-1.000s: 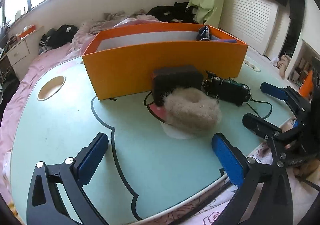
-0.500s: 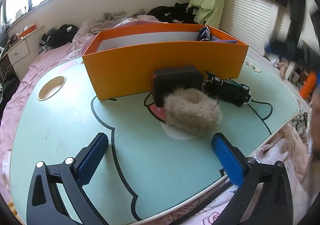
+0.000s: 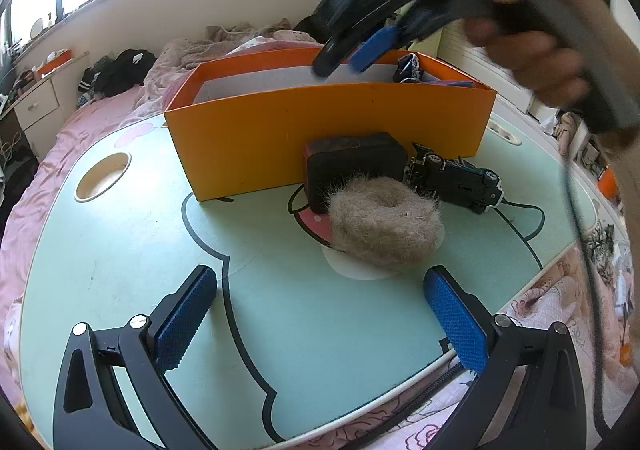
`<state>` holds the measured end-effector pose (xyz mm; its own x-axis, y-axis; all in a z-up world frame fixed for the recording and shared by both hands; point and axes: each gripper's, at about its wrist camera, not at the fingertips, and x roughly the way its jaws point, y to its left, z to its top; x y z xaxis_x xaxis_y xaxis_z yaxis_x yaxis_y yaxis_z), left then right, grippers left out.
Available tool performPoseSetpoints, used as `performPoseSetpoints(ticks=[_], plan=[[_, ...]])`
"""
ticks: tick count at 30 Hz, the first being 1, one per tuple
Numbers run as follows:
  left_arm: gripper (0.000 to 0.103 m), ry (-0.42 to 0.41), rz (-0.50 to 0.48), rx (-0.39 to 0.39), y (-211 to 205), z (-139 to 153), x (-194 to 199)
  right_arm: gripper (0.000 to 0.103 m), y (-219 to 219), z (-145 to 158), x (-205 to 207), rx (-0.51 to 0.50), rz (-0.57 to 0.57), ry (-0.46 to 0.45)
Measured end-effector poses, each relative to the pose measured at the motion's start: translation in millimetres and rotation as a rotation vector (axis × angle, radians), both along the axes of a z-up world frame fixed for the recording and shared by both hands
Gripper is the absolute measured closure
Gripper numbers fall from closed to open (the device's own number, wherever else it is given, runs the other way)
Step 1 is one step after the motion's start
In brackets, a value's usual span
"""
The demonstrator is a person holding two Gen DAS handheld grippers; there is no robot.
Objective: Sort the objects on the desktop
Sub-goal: 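Reach into the box and grasp the small silver cup with the right tool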
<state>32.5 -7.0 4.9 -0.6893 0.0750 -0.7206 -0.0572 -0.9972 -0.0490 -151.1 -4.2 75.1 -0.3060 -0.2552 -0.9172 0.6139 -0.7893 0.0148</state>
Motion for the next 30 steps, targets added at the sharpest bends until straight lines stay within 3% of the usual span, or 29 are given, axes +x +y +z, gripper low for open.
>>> performPoseSetpoints(ticks=[5, 8, 10, 12, 15, 19, 22, 26, 30], plan=[[0.000, 0.002, -0.001, 0.002, -2, 1, 0, 0.071, -9, -40, -21, 0.167, -0.043, -0.042], [0.000, 0.002, -0.002, 0.002, -2, 1, 0, 0.080, -3, -36, -24, 0.150, -0.055, -0.027], [0.000, 0.002, -0.002, 0.001, -2, 1, 0, 0.080, -1, -34, -22, 0.132, -0.040, -0.026], [0.000, 0.003, -0.002, 0.001, -2, 2, 0, 0.080, 6, -30, -22, 0.073, -0.045, -0.024], [0.000, 0.003, -0.001, 0.001, -1, 1, -2, 0.080, 17, -5, -10, -0.062, -0.039, 0.083], [0.000, 0.003, 0.000, 0.000, 0, 1, -2, 0.080, 46, 45, 33, -0.316, -0.022, 0.218], [0.000, 0.002, 0.000, 0.000, 0, 1, -2, 0.080, 74, 62, 76, -0.438, 0.012, 0.277], [0.000, 0.002, 0.000, 0.000, 0, 1, -2, 0.080, 116, 51, 118, -0.454, -0.020, 0.323], [0.000, 0.002, 0.001, -0.001, 0, 1, -2, 0.080, 153, 15, 130, -0.414, -0.100, 0.298]])
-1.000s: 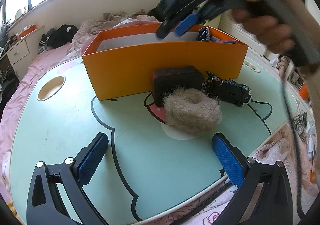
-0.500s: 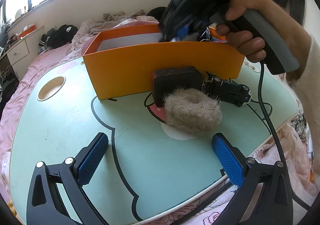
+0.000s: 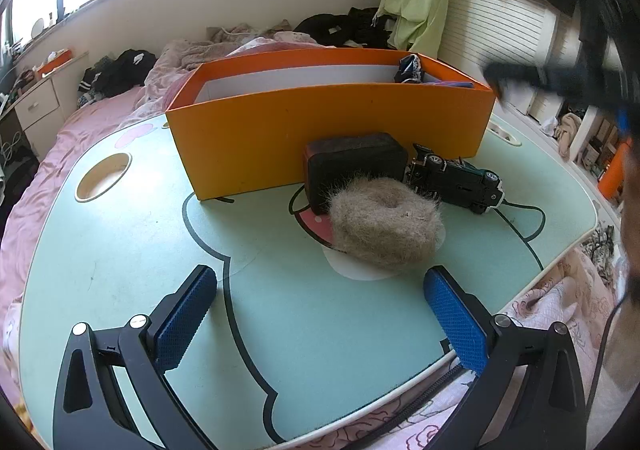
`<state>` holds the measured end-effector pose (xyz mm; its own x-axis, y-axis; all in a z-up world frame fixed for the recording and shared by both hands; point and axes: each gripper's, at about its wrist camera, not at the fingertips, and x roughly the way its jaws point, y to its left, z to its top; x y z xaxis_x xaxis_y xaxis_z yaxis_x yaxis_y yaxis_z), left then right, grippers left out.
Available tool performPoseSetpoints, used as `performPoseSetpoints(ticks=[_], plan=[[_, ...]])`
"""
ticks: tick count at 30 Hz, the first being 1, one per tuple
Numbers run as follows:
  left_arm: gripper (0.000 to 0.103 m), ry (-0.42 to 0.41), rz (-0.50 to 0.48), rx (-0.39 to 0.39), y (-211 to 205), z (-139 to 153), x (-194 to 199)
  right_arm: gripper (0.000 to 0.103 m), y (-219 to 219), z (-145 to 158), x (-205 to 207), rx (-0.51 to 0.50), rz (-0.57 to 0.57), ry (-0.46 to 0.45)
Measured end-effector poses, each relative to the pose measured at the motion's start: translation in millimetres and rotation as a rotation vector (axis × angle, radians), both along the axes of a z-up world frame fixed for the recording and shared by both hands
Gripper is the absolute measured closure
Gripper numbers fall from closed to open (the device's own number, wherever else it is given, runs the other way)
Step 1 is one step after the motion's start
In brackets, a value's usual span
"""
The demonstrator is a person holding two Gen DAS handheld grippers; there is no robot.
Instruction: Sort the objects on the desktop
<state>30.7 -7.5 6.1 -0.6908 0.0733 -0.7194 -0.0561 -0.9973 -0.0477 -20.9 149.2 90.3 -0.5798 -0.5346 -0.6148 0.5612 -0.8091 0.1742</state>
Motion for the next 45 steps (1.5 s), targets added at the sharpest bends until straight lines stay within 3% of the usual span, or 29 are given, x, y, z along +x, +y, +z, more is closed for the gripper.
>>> performPoseSetpoints(ticks=[5, 10, 12, 14, 17, 21, 24, 45], plan=[[0.000, -0.001, 0.000, -0.001, 2, 0, 1, 0.080, -5, -40, -8, 0.029, 0.013, -0.086], [0.000, 0.000, 0.001, -0.001, 3, 0, 1, 0.077, -13, -49, -14, -0.044, 0.035, -0.069], [0.000, -0.001, 0.001, -0.001, 3, 0, 1, 0.041, -8, -51, -7, -0.074, 0.030, -0.058], [0.000, -0.001, 0.001, -0.002, 3, 0, 1, 0.033, 4, -52, 3, -0.108, 0.015, -0.018], [0.000, -0.001, 0.002, 0.000, 4, 0, 1, 0.030, 17, -55, 20, -0.100, 0.009, 0.018], [0.000, 0.000, 0.002, -0.001, 4, 0, 1, 0.016, 22, -71, 33, 0.006, -0.043, 0.068], [0.000, 0.000, 0.002, -0.004, 5, 0, 1, 0.001, 14, -82, 46, 0.119, -0.072, 0.178], [0.000, 0.000, 0.002, -0.004, 6, 0, 2, 0.000, 16, -84, 47, 0.103, -0.074, 0.186]])
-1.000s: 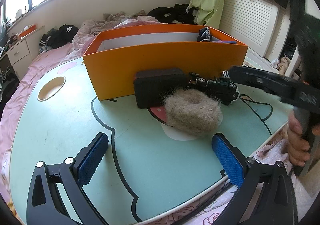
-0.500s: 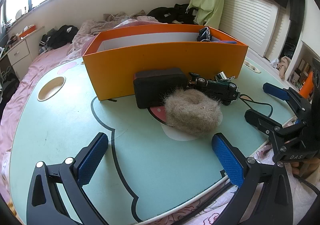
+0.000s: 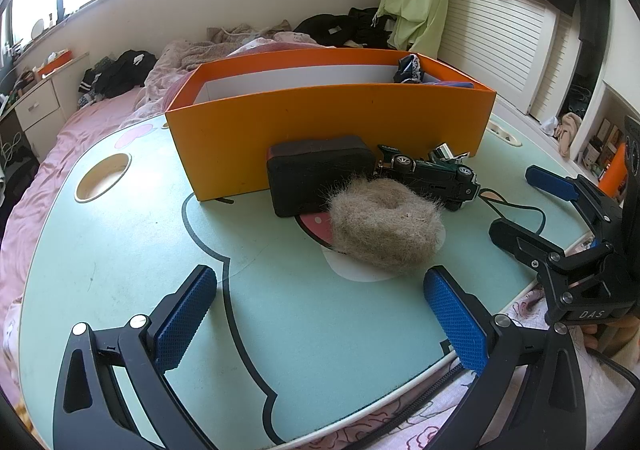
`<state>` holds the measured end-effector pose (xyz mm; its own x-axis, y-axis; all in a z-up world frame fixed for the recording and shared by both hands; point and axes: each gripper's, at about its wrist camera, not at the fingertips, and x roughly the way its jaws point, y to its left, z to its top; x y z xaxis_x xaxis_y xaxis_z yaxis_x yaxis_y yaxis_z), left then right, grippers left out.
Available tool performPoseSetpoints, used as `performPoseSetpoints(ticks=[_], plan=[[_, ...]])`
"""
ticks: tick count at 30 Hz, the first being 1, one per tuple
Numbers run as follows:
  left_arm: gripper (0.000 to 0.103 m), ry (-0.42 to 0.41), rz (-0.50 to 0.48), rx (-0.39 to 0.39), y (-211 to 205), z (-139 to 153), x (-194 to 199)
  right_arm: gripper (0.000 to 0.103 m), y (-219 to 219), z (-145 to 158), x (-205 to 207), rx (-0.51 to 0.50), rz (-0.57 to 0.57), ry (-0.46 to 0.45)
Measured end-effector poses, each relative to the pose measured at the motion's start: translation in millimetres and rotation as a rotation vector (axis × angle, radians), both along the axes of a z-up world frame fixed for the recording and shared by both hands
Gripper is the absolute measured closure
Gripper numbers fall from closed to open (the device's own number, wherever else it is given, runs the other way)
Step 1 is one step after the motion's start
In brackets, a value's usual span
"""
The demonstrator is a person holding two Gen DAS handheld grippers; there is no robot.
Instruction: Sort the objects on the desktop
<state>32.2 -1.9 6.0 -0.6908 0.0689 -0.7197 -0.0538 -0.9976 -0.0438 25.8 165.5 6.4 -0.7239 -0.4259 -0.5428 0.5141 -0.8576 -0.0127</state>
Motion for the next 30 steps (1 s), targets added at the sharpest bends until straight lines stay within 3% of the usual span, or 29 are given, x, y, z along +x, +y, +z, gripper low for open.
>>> performPoseSetpoints(ticks=[12, 15, 19, 22, 25, 30], plan=[[0.000, -0.025, -0.002, 0.001, 2, 2, 0, 0.000, 1, 0, 1, -0.002, 0.001, 0.002], [0.000, -0.001, -0.020, 0.024, -4, 21, 4, 0.000, 1, -1, 1, -0.001, 0.000, 0.002], [0.000, 0.087, 0.012, 0.036, -22, 68, 3, 0.000, 2, -1, 1, -0.001, 0.000, 0.003], [0.001, 0.100, 0.048, 0.043, -35, 94, -10, 0.000, 1, -1, 1, -0.002, 0.001, 0.002], [0.008, 0.069, 0.060, 0.081, -46, 112, -32, 0.000, 1, -1, 2, -0.001, 0.000, 0.003], [0.009, -0.086, -0.003, 0.161, -42, 122, -82, 0.000, 1, -1, 2, -0.001, 0.000, 0.003]])
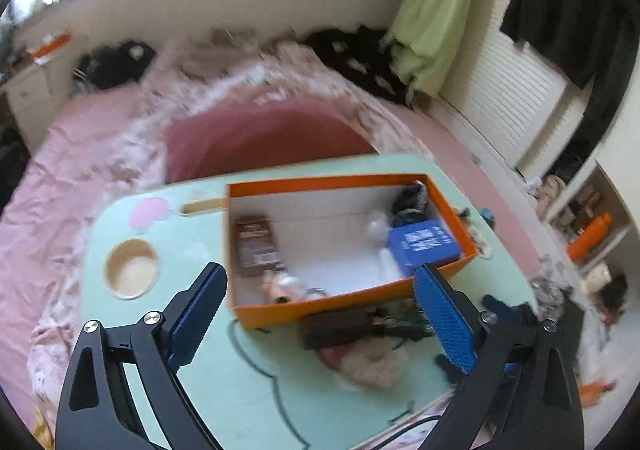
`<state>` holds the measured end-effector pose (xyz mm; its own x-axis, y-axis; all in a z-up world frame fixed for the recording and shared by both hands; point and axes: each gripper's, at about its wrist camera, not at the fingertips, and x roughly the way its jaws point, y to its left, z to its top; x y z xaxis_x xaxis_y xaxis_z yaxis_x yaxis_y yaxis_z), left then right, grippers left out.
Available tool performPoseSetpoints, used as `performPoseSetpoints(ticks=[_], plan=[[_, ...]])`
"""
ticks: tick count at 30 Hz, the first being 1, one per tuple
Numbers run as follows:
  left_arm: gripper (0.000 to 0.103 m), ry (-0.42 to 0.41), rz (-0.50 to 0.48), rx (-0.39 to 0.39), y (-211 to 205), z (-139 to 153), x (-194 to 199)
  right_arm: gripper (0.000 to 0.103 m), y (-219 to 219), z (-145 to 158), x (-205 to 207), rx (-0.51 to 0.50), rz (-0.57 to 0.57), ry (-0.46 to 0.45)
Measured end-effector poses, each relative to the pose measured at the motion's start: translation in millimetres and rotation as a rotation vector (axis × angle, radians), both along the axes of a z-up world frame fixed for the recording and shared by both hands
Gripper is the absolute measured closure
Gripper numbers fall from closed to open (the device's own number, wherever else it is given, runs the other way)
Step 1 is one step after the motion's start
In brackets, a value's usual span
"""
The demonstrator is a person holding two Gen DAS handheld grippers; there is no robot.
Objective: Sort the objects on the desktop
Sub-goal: 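Reach into the box and grasp the black lace cloth with the left tool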
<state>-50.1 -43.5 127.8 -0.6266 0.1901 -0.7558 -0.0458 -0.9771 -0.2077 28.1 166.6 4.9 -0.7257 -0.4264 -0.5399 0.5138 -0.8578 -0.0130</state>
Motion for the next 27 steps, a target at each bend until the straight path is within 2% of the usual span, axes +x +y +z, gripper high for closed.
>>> performPoseSetpoints(ticks=[2, 8, 12, 16, 19, 22, 25, 27], plan=[[0.020, -0.051, -0.037, 0.023, 11, -2, -16, 0.000, 0, 0, 0, 0.000, 0.000, 0.000], [0.020, -0.175, -0.103, 0.134, 42, -16, -55, 0.000, 0, 0, 1, 0.000, 0.000, 0.001], [0.020, -0.209, -0.122, 0.178, 60, -23, -74, 0.000, 0, -1, 1, 0.000, -0.001, 0.001], [0.020, -0.216, -0.129, 0.146, 85, -28, -94, 0.000, 1, -1, 1, 0.000, -0.001, 0.001], [0.038, -0.247, -0.132, 0.125, 102, -38, -112, 0.000, 1, -1, 2, 0.000, -0.001, 0.002], [0.039, -0.273, -0.109, 0.100, 114, -51, -127, 0.000, 1, -1, 2, 0.000, -0.001, 0.002], [0.039, -0.245, -0.054, 0.092, 114, -56, -137, 0.000, 1, -1, 2, -0.001, -0.001, 0.001], [0.045, -0.210, -0.040, 0.093, 114, -57, -143, 0.000, 1, -1, 2, 0.000, -0.001, 0.002]])
